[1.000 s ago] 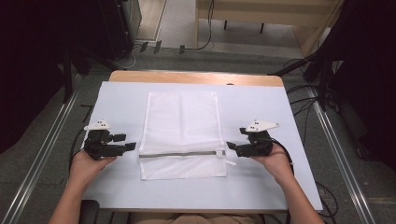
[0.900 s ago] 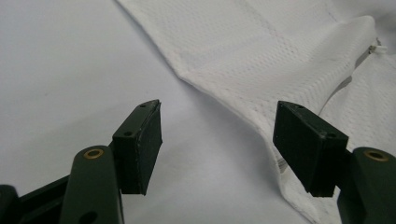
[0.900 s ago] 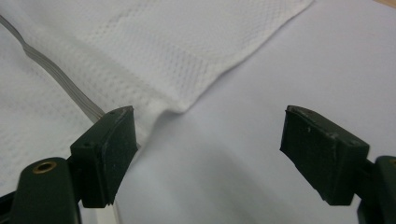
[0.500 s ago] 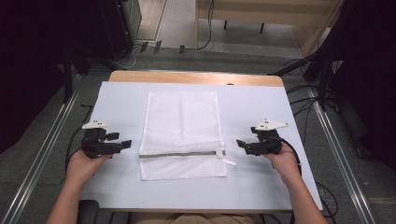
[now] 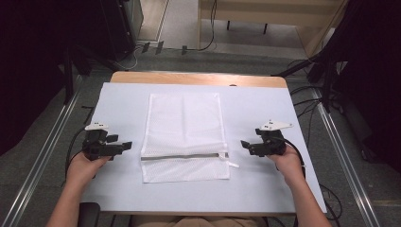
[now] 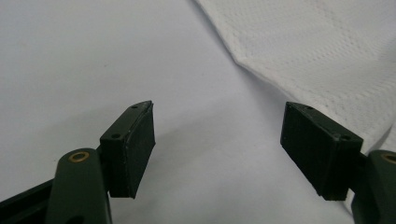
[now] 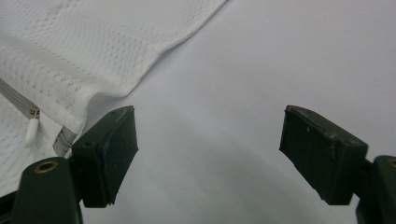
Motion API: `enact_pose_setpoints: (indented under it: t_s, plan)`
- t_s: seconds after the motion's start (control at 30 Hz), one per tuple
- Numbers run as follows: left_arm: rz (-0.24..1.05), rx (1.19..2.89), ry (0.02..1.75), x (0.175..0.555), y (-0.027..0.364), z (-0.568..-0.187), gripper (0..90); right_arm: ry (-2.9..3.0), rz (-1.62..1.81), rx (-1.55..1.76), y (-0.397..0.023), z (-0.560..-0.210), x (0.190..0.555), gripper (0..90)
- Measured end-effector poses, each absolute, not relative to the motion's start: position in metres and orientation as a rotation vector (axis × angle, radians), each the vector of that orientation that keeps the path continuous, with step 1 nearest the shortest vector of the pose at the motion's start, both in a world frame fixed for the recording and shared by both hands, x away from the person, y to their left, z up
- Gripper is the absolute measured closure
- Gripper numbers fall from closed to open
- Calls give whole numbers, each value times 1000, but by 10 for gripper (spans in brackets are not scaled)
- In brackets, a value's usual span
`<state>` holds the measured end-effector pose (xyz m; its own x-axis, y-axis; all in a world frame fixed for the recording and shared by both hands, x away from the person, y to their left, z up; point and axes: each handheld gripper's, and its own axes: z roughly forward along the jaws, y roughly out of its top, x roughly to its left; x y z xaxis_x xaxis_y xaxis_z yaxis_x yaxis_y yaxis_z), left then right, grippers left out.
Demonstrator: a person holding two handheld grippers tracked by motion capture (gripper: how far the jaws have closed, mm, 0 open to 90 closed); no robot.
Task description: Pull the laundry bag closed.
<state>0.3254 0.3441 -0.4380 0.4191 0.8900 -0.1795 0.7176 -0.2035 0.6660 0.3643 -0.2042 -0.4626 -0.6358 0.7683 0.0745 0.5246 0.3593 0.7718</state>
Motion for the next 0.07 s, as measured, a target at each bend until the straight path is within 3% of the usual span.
enact_pose_setpoints:
  t_s: [0.07]
  plan:
    - [327, 1982, 1376, 327, 345, -439, 250, 2325, 1150, 1159, -205, -463, 364, 199]
